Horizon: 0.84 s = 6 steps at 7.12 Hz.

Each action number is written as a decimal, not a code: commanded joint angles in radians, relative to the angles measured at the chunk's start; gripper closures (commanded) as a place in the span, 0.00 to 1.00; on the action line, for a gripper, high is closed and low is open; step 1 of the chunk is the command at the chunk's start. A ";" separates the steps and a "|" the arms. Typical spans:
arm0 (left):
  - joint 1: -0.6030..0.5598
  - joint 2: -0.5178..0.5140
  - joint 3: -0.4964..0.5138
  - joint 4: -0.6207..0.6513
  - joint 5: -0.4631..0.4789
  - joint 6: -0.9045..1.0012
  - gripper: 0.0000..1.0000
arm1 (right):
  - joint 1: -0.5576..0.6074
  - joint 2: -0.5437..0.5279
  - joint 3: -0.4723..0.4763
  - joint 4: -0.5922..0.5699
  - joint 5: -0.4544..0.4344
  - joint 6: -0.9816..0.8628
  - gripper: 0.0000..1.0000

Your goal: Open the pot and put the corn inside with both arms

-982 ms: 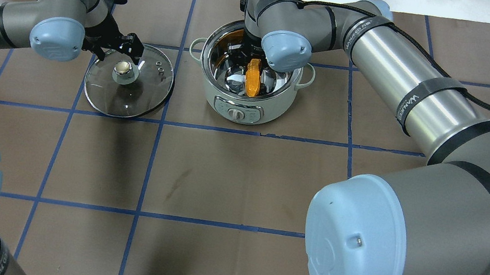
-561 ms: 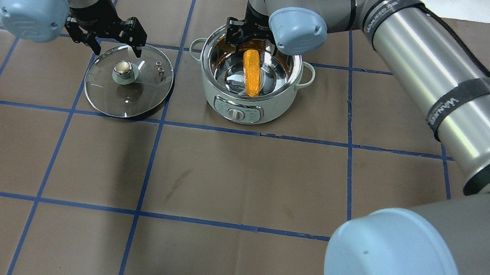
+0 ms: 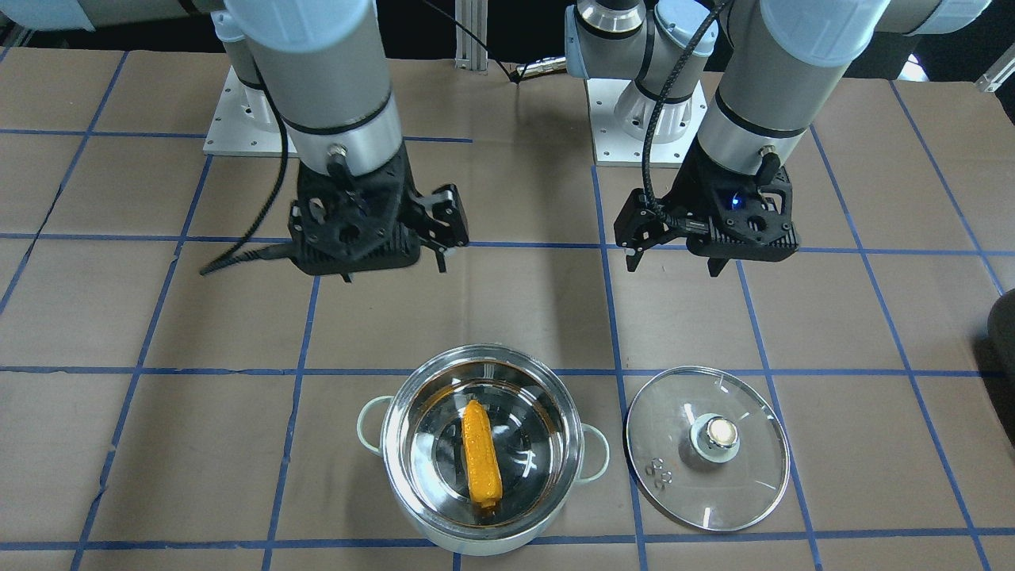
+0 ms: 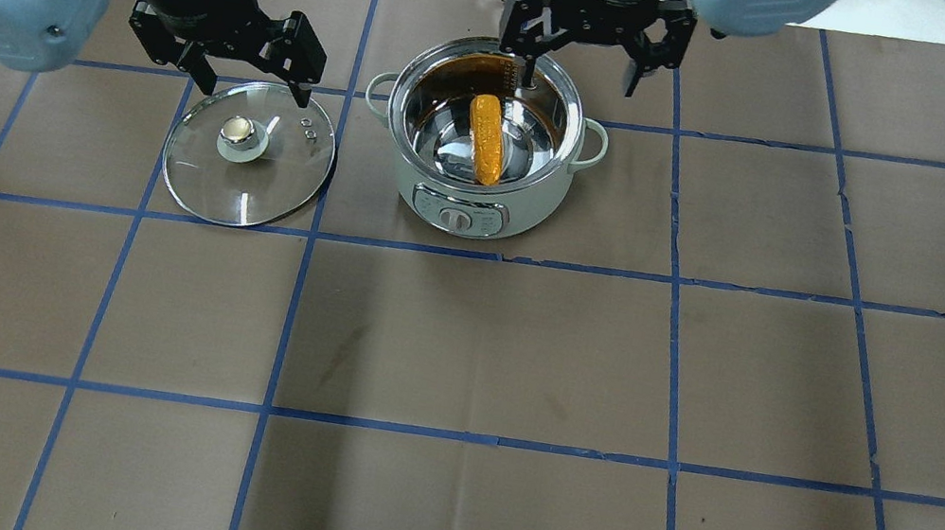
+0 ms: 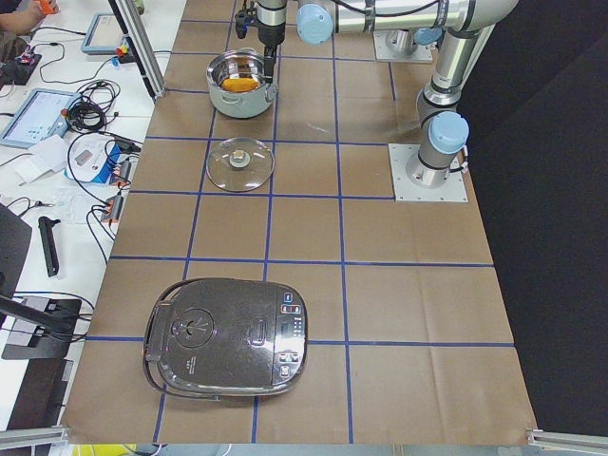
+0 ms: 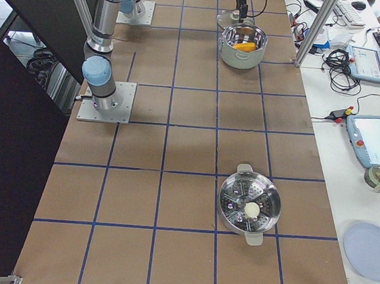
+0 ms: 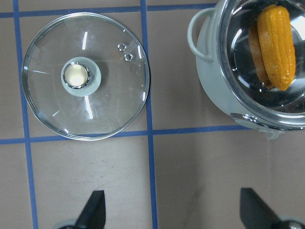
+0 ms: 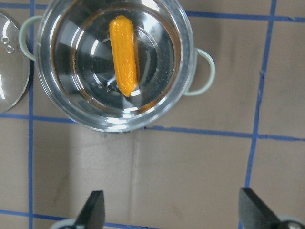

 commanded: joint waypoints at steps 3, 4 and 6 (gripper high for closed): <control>0.002 0.038 0.010 -0.094 0.004 -0.002 0.00 | -0.159 -0.259 0.238 0.044 -0.011 -0.081 0.02; 0.003 0.038 0.010 -0.094 0.004 0.000 0.00 | -0.184 -0.264 0.220 0.051 -0.011 -0.086 0.02; 0.005 0.038 0.008 -0.094 0.004 0.000 0.00 | -0.175 -0.270 0.214 0.049 -0.049 -0.074 0.02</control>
